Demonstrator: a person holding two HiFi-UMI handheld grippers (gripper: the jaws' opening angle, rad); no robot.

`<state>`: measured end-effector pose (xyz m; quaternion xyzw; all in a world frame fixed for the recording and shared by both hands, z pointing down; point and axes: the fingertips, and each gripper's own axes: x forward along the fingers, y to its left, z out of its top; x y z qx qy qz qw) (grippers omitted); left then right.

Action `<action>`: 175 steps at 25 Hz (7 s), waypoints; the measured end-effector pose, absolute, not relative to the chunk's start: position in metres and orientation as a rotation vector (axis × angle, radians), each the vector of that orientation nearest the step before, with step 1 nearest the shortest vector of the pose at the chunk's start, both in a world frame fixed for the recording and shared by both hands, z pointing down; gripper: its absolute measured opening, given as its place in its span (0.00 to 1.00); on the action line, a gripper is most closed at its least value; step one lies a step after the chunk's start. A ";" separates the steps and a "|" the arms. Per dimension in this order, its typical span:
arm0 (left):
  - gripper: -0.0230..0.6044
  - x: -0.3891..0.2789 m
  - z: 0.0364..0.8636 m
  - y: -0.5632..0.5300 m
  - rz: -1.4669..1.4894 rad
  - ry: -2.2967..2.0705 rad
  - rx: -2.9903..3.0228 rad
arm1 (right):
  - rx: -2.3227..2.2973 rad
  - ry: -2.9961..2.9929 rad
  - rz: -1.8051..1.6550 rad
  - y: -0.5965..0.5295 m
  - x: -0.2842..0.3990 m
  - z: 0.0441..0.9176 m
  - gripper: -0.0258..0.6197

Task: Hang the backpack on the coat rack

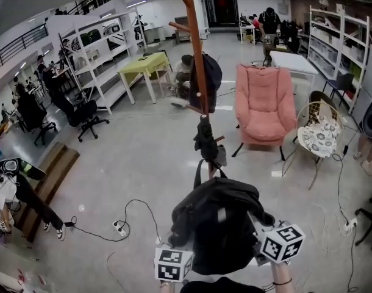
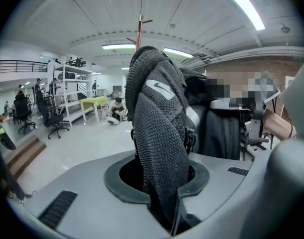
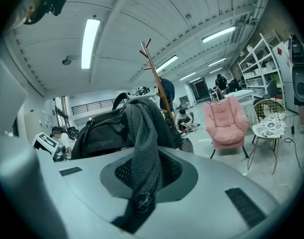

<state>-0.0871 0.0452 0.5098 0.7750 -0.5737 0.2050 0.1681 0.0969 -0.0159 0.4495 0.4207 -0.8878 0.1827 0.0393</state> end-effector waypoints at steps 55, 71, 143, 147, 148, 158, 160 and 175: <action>0.20 -0.161 0.446 -0.311 0.674 -1.532 2.406 | 1.456 -2.713 0.594 -0.339 0.032 0.390 0.10; 0.20 -0.166 0.484 -0.326 0.676 -1.505 2.321 | 1.406 -2.648 0.667 -0.362 0.026 0.427 0.10; 0.10 -0.224 0.459 -0.285 0.309 -1.963 2.233 | 1.556 -2.845 0.270 -0.328 0.084 0.396 0.07; 0.08 -0.226 0.455 -0.284 0.304 -2.000 2.226 | 1.582 -2.796 0.229 -0.327 0.088 0.398 0.06; 0.07 -0.226 0.454 -0.284 0.299 -2.005 2.227 | 1.588 -2.787 0.222 -0.327 0.089 0.399 0.06; 0.07 -0.226 0.453 -0.284 0.318 -2.005 2.252 | 1.653 -2.704 0.167 -0.331 0.094 0.402 0.06; 0.07 -0.227 0.454 -0.284 0.324 -2.004 2.251 | 1.648 -2.704 0.160 -0.331 0.093 0.402 0.06; 0.07 -0.229 0.454 -0.290 0.350 -2.000 2.255 | 1.641 -2.680 0.168 -0.341 0.089 0.408 0.06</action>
